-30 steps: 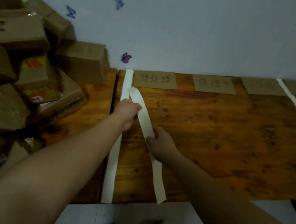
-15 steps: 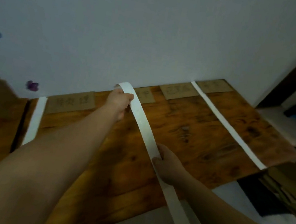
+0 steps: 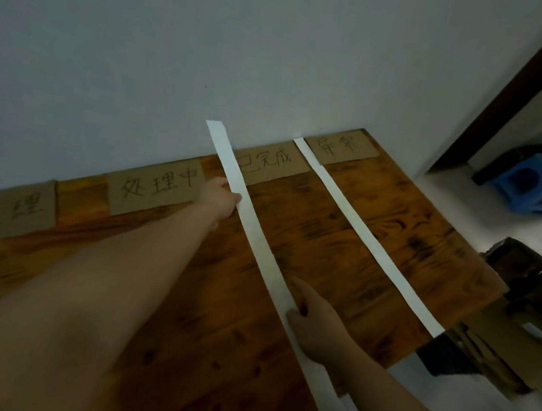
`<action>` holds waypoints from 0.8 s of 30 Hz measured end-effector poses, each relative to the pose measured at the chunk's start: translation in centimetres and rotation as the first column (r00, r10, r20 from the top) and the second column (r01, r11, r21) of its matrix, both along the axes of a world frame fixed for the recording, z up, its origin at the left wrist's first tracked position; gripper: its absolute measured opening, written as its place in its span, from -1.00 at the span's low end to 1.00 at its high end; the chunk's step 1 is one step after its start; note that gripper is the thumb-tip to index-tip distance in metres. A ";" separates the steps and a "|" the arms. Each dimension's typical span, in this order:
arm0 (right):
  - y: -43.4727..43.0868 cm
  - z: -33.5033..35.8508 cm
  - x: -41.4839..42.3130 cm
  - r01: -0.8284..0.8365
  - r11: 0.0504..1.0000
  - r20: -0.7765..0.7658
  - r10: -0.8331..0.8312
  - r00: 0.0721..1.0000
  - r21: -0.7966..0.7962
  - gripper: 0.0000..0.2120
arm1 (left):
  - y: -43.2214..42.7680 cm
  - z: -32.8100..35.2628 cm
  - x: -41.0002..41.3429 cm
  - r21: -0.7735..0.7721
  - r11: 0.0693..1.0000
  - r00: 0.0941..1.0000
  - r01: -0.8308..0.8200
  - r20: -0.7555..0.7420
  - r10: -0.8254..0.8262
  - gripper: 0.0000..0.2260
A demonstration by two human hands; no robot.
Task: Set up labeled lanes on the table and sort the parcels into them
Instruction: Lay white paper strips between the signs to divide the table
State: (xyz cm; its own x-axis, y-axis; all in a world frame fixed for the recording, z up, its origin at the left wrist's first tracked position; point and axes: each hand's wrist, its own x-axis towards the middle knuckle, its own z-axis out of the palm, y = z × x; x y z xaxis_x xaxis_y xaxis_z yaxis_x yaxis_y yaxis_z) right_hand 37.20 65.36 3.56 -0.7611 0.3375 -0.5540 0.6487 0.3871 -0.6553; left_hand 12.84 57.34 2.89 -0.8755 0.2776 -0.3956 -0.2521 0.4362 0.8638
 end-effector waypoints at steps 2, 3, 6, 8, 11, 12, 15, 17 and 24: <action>0.9 -1.2 -1.1 -0.007 1.000 0.019 0.007 1.000 -0.005 -0.45 | 0.7 -2.3 -1.5 -0.065 0.997 0.999 0.033 0.000 -0.033 -0.59; 1.3 -1.9 -1.6 -0.013 1.000 0.026 0.013 1.000 -0.006 -0.47 | 0.9 -3.4 -2.1 -0.095 0.995 0.999 0.035 0.006 -0.034 -0.59; 1.9 -3.8 -2.8 -0.037 0.999 0.039 0.037 0.999 0.000 -0.55 | 1.2 -6.0 -3.5 -0.207 0.977 0.999 0.041 0.031 -0.035 -0.58; 2.3 -5.0 -3.4 -0.081 0.997 0.049 0.080 0.996 0.013 -0.58 | 1.6 -7.2 -4.3 -0.279 0.958 0.998 0.063 0.022 -0.059 -0.59; 2.7 -5.9 -4.4 -0.136 0.991 0.040 0.136 0.990 -0.005 -0.56 | 2.0 -7.9 -4.4 -0.445 0.893 0.991 0.061 -0.079 -0.107 -0.51; 2.8 -6.1 -4.6 -0.153 0.988 0.038 0.153 0.988 0.001 -0.55 | 1.8 -7.8 -4.1 -0.509 0.860 0.981 0.043 -0.143 -0.134 -0.42; 3.1 -6.4 -5.2 -0.255 0.965 0.040 0.253 0.967 0.058 -0.53 | 0.9 -8.5 -2.8 -0.700 0.693 0.845 0.170 -0.259 -0.469 -0.26; 3.3 -6.7 -5.4 -0.350 0.931 0.056 0.345 0.937 0.103 -0.52 | 0.4 -9.5 -2.4 -0.783 0.529 0.745 0.326 -0.131 -0.654 -0.29; 4.6 -8.0 -5.5 -0.710 0.576 0.256 0.674 0.693 0.404 -0.48 | 0.8 -10.2 -3.2 -0.834 0.433 0.747 0.341 -0.039 -0.664 -0.32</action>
